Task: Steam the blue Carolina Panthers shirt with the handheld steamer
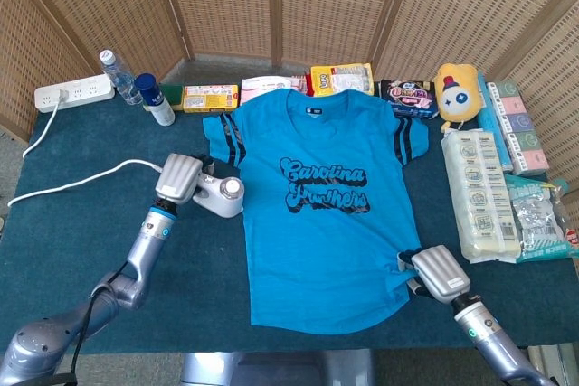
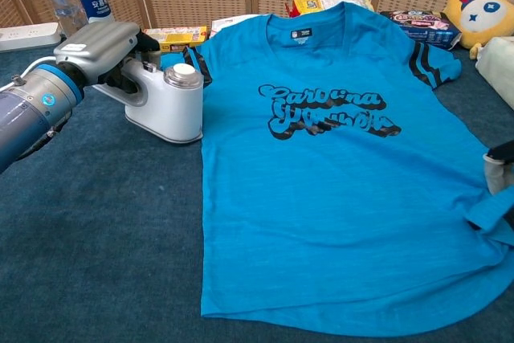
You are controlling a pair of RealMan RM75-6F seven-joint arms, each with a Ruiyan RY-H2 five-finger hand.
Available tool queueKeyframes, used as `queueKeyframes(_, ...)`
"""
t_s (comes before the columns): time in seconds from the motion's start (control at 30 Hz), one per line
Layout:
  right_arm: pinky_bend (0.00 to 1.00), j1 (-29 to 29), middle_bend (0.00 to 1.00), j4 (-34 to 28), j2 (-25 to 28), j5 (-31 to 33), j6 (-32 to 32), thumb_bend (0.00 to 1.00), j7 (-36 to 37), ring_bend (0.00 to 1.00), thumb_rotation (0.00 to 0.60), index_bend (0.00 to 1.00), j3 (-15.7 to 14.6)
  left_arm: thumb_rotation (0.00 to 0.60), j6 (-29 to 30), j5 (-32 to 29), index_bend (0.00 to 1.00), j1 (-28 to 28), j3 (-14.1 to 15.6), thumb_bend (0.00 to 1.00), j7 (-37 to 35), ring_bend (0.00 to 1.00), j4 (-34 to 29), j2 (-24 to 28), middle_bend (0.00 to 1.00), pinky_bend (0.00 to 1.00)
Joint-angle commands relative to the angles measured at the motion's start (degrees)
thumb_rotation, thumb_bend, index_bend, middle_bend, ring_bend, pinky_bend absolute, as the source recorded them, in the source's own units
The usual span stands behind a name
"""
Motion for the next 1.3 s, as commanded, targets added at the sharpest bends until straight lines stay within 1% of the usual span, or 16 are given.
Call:
queueKeyframes(0.03,0.73,0.0,0.58,-0.2,0.0,0.1,0.0,0.58,-0.2,0.62,0.6,0.63,0.1,0.6,-1.3,-0.9,0.69,-1.1,-0.9,0.37,-0.8,0.68,3.1,-2.0,0.77,0.71)
queueKeyframes(0.2,0.73,0.0,0.58,-0.8,0.4,0.6,-0.3,0.58,-1.0,0.62,0.6,0.63,0.2,0.6,-3.3,-1.5,0.68,-2.0,-1.2,0.36,-1.5,0.68,6.1,-3.8,0.77,0.7)
queueKeyframes(0.33,0.73,0.1,0.58,-1.1,0.5,0.8,-0.6,0.58,-1.4,0.62,0.6,0.63,0.3,0.6,-4.5,-1.2,0.69,-2.1,-0.5,0.34,-1.6,0.66,6.4,-3.9,0.76,0.66)
queueKeyframes(0.43,0.73,0.2,0.58,-1.3,0.5,0.9,-0.8,0.58,-1.6,0.62,0.6,0.63,0.4,0.6,-5.3,-1.3,0.69,-2.0,-0.3,0.32,-1.7,0.63,6.0,-3.5,0.73,0.64)
queueKeyframes(0.5,0.73,0.3,0.58,-1.4,0.5,1.0,-1.0,0.58,-1.7,0.62,0.6,0.63,0.4,0.6,-6.2,-1.8,0.68,-1.9,-0.5,0.3,-1.4,0.58,5.2,-2.9,0.68,0.61)
queueKeyframes(0.53,0.73,0.3,0.58,-1.4,0.5,1.0,-1.0,0.58,-1.7,0.62,0.6,0.63,0.4,0.6,-6.4,-1.9,0.66,-1.9,-0.5,0.3,-1.2,0.56,4.9,-2.7,0.66,0.59)
queueKeyframes(0.67,0.73,0.5,0.58,-1.6,0.4,1.1,-1.2,0.58,-1.8,0.62,0.6,0.63,0.5,0.6,-8.9,-3.2,0.5,-1.6,-0.9,0.28,1.3,0.46,1.9,-0.5,0.55,0.52)
queueKeyframes(0.8,0.73,0.7,0.58,-1.7,0.4,1.1,-1.4,0.58,-1.8,0.62,0.6,0.63,0.5,0.6,-12.7,-5.7,0.37,-1.2,-1.8,0.27,4.9,0.38,-3.9,3.0,0.46,0.47)
queueKeyframes(0.9,0.73,0.7,0.58,-1.9,0.4,1.0,-1.4,0.58,-1.7,0.62,0.6,0.63,0.6,0.6,-14.6,-7.7,0.3,-1.0,-2.4,0.27,8.1,0.34,-8.3,5.5,0.41,0.43)
queueKeyframes(1.03,0.73,0.8,0.58,-2.0,0.4,1.1,-1.4,0.58,-1.7,0.62,0.6,0.63,0.6,0.6,-15.7,-9.9,0.24,-0.6,-3.0,0.26,11.6,0.29,-12.1,7.5,0.37,0.4)
queueKeyframes(1.13,0.73,0.8,0.58,-2.1,0.4,1.1,-1.4,0.58,-1.8,0.62,0.6,0.63,0.6,0.6,-15.9,-11.1,0.19,-0.4,-3.4,0.24,13.2,0.25,-13.7,8.1,0.33,0.38)
queueKeyframes(1.3,0.73,0.8,0.58,-2.3,0.5,1.1,-1.3,0.58,-1.9,0.62,0.6,0.63,0.6,0.6,-15.5,-11.9,0.09,-0.3,-3.4,0.22,14.8,0.15,-14.8,8.4,0.22,0.31)
